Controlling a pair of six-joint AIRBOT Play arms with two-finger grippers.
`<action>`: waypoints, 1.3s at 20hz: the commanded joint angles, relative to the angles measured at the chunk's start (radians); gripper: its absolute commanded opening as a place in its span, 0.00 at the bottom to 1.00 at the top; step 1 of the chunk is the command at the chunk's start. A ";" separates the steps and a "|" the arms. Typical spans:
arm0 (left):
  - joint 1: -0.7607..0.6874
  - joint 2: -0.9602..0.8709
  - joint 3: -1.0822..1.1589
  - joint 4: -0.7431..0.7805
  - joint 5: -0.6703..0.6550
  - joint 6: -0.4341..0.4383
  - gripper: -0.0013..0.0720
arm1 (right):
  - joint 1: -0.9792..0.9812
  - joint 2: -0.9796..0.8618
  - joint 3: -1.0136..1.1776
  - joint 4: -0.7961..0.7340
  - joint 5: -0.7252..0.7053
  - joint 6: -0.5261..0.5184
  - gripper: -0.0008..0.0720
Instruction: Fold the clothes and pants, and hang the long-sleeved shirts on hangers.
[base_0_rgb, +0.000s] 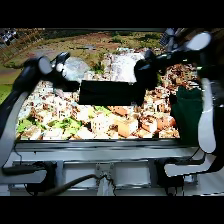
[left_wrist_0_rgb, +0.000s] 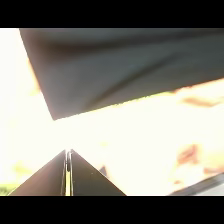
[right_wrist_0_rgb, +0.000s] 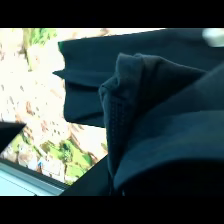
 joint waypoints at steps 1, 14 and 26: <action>0.047 0.285 -0.365 0.074 0.079 -0.026 0.02 | 0.186 -0.075 0.002 -0.019 -0.175 0.031 0.04; 0.048 0.829 -0.713 0.069 0.083 -0.123 0.02 | 0.474 -0.435 0.060 0.444 -0.521 -0.248 0.66; 0.048 0.826 -0.714 0.069 0.127 -0.122 0.02 | 0.179 -0.072 0.030 -0.549 -0.143 0.119 0.51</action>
